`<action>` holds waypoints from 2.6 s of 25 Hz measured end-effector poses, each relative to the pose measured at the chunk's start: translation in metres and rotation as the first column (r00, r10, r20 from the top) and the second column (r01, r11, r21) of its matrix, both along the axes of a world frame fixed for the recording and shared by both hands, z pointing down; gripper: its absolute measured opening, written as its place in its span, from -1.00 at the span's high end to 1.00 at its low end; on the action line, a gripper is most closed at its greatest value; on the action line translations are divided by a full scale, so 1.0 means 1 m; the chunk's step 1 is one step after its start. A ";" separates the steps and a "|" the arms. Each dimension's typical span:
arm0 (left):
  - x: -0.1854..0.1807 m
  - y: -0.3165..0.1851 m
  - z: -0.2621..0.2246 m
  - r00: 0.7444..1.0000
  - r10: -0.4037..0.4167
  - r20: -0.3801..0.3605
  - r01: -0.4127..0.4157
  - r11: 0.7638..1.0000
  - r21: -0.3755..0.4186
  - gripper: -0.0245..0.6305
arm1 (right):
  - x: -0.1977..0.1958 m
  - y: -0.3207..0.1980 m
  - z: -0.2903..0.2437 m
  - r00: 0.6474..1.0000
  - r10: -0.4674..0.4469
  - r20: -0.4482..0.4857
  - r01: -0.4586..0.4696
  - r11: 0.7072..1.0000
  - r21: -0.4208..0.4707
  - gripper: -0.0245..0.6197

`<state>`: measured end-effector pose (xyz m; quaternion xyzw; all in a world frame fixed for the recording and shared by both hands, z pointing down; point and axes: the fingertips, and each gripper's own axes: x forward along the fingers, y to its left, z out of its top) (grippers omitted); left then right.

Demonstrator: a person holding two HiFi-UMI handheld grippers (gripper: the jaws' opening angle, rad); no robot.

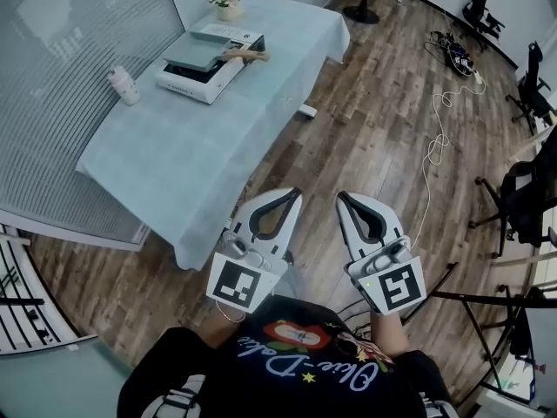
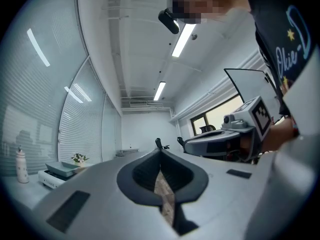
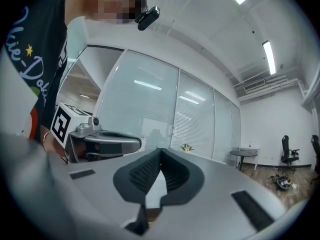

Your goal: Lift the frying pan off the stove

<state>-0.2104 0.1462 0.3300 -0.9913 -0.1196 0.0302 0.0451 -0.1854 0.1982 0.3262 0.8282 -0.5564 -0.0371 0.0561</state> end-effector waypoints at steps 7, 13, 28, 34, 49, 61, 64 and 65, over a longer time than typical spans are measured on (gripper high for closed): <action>0.040 -0.028 0.001 1.000 0.002 -0.004 -0.002 1.000 -0.008 0.91 | 0.035 -0.029 -0.001 1.000 -0.018 0.016 0.018 1.000 -0.007 0.92; 0.072 -0.051 -0.001 1.000 0.011 -0.018 -0.012 1.000 -0.018 0.91 | 0.065 -0.054 -0.003 0.999 -0.024 0.022 0.024 1.000 -0.005 0.92; 0.095 -0.106 -0.008 0.998 -0.021 -0.053 0.022 1.000 0.014 0.91 | 0.092 -0.113 -0.005 0.997 -0.071 0.028 0.071 0.997 0.010 0.92; 0.097 -0.134 -0.011 0.996 -0.069 -0.060 0.069 0.998 -0.002 0.91 | 0.097 -0.142 -0.011 0.992 -0.126 0.012 0.126 0.992 -0.005 0.92; 0.134 -0.189 -0.003 0.968 -0.234 -0.094 0.237 0.971 0.024 0.91 | 0.145 -0.202 -0.002 0.948 -0.318 0.032 0.318 0.948 -0.005 0.92; 0.184 -0.233 0.001 0.878 -0.479 -0.028 0.478 0.878 -0.023 0.91 | 0.209 -0.254 0.003 0.835 -0.546 0.074 0.544 0.838 0.050 0.92; 0.200 -0.237 -0.001 0.851 -0.524 -0.033 0.524 0.852 -0.010 0.91 | 0.223 -0.262 0.002 0.799 -0.597 0.075 0.594 0.802 0.054 0.92; 0.205 -0.238 -0.001 0.842 -0.538 -0.029 0.538 0.843 -0.005 0.91 | 0.228 -0.263 0.002 0.788 -0.611 0.076 0.608 0.792 0.055 0.92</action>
